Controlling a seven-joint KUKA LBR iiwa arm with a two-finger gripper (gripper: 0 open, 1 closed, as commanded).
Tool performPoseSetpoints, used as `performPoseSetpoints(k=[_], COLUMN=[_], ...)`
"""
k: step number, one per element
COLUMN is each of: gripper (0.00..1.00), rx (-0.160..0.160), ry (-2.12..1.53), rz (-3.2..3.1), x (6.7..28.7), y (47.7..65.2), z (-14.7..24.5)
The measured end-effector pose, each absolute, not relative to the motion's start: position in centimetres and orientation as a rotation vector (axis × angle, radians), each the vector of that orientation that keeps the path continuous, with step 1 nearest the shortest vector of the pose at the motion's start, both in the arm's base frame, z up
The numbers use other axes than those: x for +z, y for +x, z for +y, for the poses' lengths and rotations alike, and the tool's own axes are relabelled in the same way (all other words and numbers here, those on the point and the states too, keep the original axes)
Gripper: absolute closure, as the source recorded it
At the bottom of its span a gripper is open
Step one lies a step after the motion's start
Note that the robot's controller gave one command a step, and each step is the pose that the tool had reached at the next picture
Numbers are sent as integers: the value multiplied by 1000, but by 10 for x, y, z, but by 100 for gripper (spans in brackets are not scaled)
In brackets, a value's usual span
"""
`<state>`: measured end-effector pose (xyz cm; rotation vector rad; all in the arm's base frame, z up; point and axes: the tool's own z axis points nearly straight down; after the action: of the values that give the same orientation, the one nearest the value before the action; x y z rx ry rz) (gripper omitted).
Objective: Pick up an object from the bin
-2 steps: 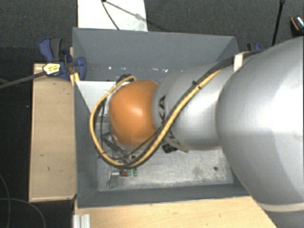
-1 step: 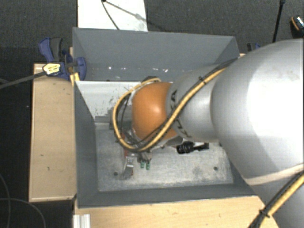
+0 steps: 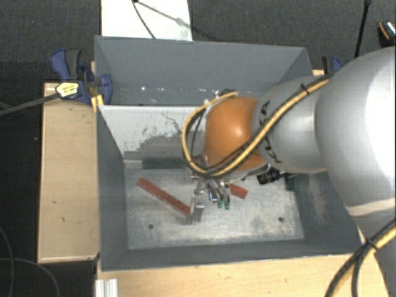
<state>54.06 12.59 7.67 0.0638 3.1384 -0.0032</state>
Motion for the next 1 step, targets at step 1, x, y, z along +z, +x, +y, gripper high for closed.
performPoseSetpoints(k=[1], gripper=[100], rx=[2], ry=[70], rz=[3140], x=[77], y=[539], z=[130])
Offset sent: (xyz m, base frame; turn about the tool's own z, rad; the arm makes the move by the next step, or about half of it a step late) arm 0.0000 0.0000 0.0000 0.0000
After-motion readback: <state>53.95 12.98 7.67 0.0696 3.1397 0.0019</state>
